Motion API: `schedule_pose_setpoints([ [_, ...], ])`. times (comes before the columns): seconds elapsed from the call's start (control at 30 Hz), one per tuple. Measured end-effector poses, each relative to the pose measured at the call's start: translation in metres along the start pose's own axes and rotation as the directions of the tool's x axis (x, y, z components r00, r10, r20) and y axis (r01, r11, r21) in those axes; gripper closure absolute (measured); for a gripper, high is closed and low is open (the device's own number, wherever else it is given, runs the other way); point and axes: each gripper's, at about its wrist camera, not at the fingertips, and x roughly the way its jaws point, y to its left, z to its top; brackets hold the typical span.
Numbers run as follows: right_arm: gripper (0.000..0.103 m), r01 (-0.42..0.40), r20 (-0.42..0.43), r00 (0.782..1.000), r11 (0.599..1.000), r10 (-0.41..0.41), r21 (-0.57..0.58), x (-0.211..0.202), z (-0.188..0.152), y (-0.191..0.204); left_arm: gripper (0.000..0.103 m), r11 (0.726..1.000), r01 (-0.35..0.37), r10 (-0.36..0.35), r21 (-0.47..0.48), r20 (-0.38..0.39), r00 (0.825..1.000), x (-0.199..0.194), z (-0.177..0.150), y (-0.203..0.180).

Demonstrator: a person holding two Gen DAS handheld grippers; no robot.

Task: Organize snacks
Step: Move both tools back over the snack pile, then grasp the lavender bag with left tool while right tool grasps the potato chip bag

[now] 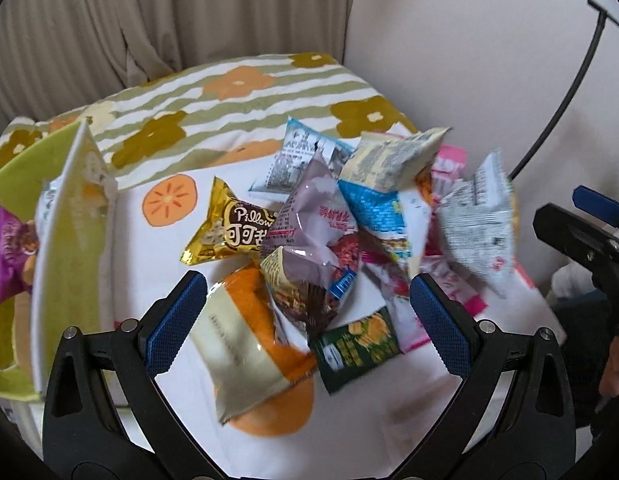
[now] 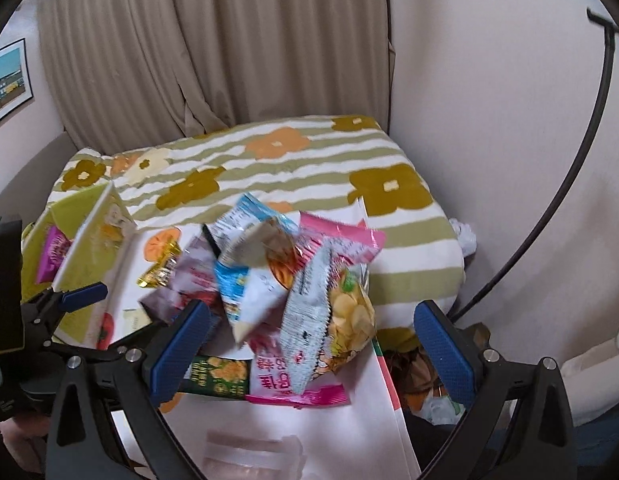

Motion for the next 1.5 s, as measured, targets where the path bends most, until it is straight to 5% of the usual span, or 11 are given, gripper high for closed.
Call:
schedule_pose_setpoints([
  [0.37,0.001,0.010,-0.058,0.998,1.000,-0.009,0.014,0.052,-0.012,-0.011,0.010,0.998,-0.041,0.043,0.054,-0.030,0.999,0.054,-0.001,-0.008],
  [0.5,0.001,0.009,-0.070,0.998,1.000,-0.008,0.021,0.063,-0.013,-0.012,0.037,0.995,-0.059,0.063,0.083,-0.043,0.997,0.063,-0.001,-0.014],
  [0.7,0.001,0.010,-0.086,0.996,1.000,-0.008,0.019,0.076,-0.012,-0.017,0.053,0.990,-0.091,0.095,0.110,-0.028,0.995,0.062,-0.004,-0.017],
  [1.17,0.002,0.019,-0.133,0.991,1.000,-0.018,0.012,0.096,-0.019,-0.016,0.056,0.993,-0.093,0.095,0.077,-0.027,0.995,0.052,-0.004,-0.017],
  [1.27,0.019,0.014,-0.145,0.989,1.000,-0.013,0.009,0.097,-0.022,-0.016,0.056,0.993,-0.095,0.097,0.075,-0.026,0.995,0.051,-0.004,-0.017],
  [1.5,0.041,0.031,-0.136,0.990,0.999,-0.031,0.005,0.089,-0.025,-0.015,0.056,0.993,-0.101,0.102,0.064,-0.017,0.995,0.044,-0.002,-0.015],
])
